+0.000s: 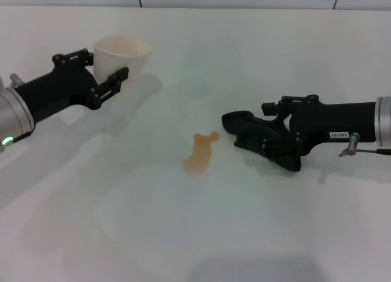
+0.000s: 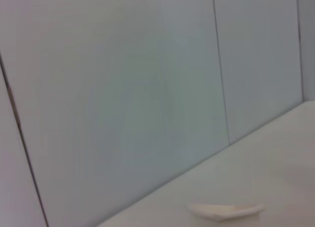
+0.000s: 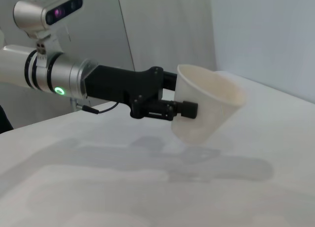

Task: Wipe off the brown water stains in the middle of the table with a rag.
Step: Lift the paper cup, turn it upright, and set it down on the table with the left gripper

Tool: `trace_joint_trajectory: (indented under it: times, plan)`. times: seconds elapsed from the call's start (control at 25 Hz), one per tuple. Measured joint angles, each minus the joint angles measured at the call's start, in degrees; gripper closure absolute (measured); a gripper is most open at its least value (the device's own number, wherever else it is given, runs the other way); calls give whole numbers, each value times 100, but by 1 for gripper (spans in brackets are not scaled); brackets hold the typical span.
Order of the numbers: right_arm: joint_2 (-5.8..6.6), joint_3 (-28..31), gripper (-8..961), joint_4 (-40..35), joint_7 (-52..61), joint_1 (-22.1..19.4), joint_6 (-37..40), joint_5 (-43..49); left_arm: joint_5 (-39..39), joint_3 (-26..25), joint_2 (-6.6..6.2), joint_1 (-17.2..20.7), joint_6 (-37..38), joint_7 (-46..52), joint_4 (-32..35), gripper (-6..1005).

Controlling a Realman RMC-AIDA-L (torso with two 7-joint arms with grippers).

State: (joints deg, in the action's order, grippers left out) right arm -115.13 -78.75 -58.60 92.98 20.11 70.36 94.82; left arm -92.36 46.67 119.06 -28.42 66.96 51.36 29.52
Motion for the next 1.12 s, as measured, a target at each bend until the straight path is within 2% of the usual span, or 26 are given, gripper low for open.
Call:
trace_joint_trajectory:
  times: [0.44,1.12]
  plan:
    - [0,-55,115,12,-133,1,-54,91,175,7,15,5,-375,-507,-552,499]
    - [-9,-225,114,-8,-140,31,-255,104,371,33,37,60,-727,-557,-630,491]
